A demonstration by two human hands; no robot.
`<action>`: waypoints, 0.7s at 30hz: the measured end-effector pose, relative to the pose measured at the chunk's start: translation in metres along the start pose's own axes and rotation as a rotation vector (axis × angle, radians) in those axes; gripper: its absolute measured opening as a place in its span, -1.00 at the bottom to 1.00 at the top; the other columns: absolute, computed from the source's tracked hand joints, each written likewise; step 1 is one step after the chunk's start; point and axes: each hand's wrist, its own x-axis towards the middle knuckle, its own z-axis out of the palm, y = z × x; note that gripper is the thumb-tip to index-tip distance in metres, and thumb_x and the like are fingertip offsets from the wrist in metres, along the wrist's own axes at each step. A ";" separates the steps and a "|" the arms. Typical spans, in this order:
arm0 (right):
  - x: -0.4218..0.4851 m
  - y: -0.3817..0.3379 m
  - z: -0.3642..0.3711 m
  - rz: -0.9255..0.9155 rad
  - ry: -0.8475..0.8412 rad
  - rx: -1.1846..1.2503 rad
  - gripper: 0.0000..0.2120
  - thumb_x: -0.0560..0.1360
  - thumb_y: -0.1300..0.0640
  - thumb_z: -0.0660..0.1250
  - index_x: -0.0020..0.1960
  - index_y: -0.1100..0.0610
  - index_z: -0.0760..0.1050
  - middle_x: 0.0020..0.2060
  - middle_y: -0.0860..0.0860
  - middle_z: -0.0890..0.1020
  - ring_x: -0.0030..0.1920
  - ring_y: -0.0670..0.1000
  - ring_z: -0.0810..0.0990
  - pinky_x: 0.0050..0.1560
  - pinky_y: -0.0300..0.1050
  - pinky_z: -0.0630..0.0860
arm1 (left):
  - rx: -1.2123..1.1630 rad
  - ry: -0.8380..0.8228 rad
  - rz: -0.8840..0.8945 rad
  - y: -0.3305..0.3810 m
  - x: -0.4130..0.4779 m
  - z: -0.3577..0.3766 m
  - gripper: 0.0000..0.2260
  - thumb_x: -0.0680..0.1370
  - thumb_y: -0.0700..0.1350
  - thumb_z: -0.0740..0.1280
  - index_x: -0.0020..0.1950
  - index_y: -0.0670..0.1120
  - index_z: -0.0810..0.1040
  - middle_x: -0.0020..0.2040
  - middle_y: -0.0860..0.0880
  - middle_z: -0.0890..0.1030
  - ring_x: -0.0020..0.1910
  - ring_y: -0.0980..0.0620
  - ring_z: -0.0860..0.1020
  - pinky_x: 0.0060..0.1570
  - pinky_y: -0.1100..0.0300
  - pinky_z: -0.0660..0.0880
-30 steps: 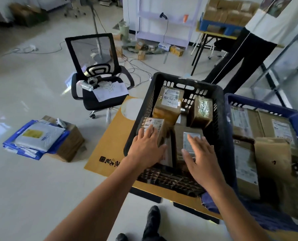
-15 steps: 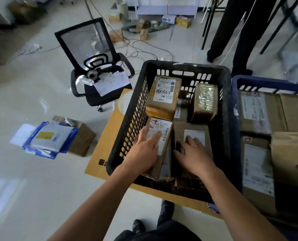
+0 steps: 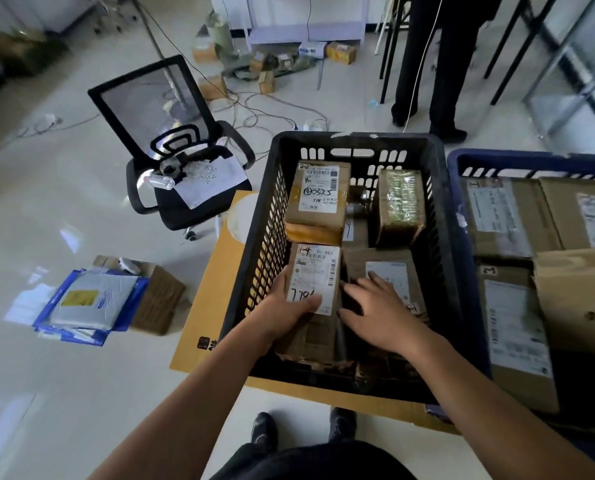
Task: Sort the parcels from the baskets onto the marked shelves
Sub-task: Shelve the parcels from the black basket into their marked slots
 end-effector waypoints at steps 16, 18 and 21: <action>-0.096 -0.135 0.013 -0.019 0.715 0.638 -0.57 0.67 -0.10 0.29 0.47 -0.38 0.27 0.38 -0.23 0.52 0.38 -0.27 0.48 0.31 -0.26 0.54 | -0.204 -0.390 0.558 0.025 -0.058 -0.037 -0.39 0.62 0.09 0.32 0.57 0.42 0.11 0.47 0.20 0.48 0.46 0.10 0.45 0.48 -0.13 0.35; -0.110 -0.144 0.019 -0.007 0.774 0.652 -0.55 0.66 -0.10 0.32 0.46 -0.42 0.26 0.39 -0.24 0.52 0.38 -0.27 0.49 0.26 -0.27 0.57 | -0.198 -0.480 0.583 0.023 -0.064 -0.044 -0.37 0.61 0.13 0.32 0.57 0.45 0.07 0.49 0.22 0.44 0.45 0.14 0.44 0.47 -0.12 0.39; -0.137 -0.153 0.033 0.040 0.895 0.638 -0.51 0.64 -0.14 0.32 0.52 -0.35 0.29 0.40 -0.24 0.53 0.39 -0.22 0.51 0.26 -0.14 0.61 | -0.157 -0.559 0.657 0.020 -0.078 -0.046 -0.37 0.61 0.15 0.29 0.59 0.43 0.05 0.54 0.19 0.37 0.50 0.14 0.38 0.47 -0.11 0.39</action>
